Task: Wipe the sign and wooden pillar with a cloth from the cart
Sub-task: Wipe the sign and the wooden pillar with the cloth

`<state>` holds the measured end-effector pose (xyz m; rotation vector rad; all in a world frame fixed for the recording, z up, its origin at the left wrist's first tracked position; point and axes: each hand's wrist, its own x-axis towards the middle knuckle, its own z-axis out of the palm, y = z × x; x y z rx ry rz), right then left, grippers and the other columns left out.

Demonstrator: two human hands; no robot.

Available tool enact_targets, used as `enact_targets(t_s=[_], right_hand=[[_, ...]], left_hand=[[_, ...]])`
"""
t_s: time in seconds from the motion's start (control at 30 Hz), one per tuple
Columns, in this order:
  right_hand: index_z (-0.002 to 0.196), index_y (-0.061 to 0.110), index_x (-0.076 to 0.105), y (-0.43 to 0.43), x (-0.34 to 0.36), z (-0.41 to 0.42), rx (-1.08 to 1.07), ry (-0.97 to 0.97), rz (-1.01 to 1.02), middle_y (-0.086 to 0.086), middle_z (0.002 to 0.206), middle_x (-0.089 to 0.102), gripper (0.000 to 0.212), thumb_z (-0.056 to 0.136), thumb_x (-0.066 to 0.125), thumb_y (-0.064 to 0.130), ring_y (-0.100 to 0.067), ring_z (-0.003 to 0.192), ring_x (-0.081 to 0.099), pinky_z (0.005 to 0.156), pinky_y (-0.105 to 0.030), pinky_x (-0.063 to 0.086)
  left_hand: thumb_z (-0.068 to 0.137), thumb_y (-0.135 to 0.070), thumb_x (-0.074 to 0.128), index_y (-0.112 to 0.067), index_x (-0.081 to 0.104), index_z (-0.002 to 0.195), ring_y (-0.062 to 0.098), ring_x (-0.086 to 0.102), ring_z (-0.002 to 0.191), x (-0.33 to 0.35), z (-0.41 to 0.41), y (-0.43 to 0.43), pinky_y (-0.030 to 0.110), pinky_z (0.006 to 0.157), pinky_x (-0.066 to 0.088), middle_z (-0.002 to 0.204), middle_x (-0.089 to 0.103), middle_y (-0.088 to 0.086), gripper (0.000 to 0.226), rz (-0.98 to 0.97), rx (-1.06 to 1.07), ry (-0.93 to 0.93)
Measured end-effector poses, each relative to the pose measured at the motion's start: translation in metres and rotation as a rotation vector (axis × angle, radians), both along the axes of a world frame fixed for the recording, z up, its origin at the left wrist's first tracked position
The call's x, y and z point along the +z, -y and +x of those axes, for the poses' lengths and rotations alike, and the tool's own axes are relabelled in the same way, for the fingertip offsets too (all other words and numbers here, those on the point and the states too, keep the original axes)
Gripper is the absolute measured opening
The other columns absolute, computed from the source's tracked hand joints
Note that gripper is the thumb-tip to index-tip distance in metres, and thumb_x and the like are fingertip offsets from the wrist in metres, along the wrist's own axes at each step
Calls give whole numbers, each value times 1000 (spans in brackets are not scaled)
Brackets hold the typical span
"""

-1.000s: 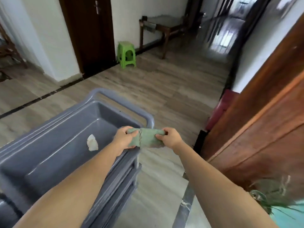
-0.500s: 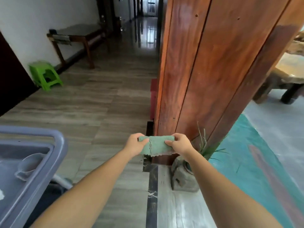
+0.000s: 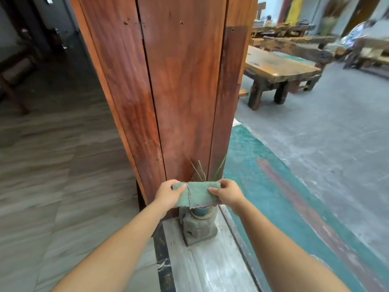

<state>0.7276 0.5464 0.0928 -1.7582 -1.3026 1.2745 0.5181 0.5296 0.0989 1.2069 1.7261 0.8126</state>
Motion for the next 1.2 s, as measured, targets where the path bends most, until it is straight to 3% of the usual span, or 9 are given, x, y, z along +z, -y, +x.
enact_targets(t_s=[0.07,0.17,0.23,0.37,0.63,0.83,0.97,1.03,1.2], right_hand=[[83,11,65,-7,4,7,-37,-23,-9,-15,86,68,15,81,79,13,-45,93,72,76,-60,61],[89,4,66,-26,17,11,-46,-30,6,-19,88,66,16,82,79,8,-52,94,70,76,-66,59],[87,6,67,-43,32,7,-31,-12,33,-17,88,67,13,83,79,9,-45,93,72,75,-60,61],[91,10,71,-94,76,-14,-17,50,139,-11,90,74,11,84,78,16,-31,86,75,73,-50,64],[89,16,73,-207,211,-56,-6,39,416,-6,93,77,8,84,78,20,-22,84,76,70,-42,66],[95,14,74,-272,345,-56,11,69,673,-8,97,76,12,85,77,19,-23,88,75,73,-41,65],[96,12,73,-305,427,-46,47,66,846,-8,95,73,14,86,77,19,-19,81,73,55,-27,61],[97,11,73,-319,468,-39,72,80,925,-7,95,73,15,86,77,19,-19,82,73,53,-25,60],[94,13,74,-346,552,-18,134,128,1098,-7,93,74,9,86,75,18,-22,84,74,63,-34,65]], left_hand=[[91,-30,67,-17,73,90,22,68,77,2,5,-15,31,66,54,87,73,6,14,5,-18,18],[93,-27,65,-13,72,94,20,65,76,9,7,-41,30,67,53,83,69,3,15,35,-68,18],[94,-27,63,-14,71,95,19,64,75,21,1,-61,28,64,50,84,68,1,15,59,-95,-2],[95,-31,61,-18,71,97,23,66,88,67,-24,-117,32,71,51,93,70,1,16,159,-132,-55],[91,-35,64,-26,72,92,21,68,90,215,-76,-228,39,82,56,93,73,-4,13,463,-139,-156],[91,-34,66,-26,74,88,18,68,84,350,-84,-286,29,71,51,87,74,-6,11,738,-152,-262],[92,-34,65,-25,74,90,12,65,76,436,-74,-310,25,62,47,85,73,-5,13,899,-129,-322],[92,-32,65,-23,74,91,12,64,74,472,-68,-320,25,61,45,84,72,-3,13,967,-103,-327],[92,-34,65,-23,74,91,20,68,81,542,-50,-340,32,71,53,88,74,1,15,1086,-6,-388]])
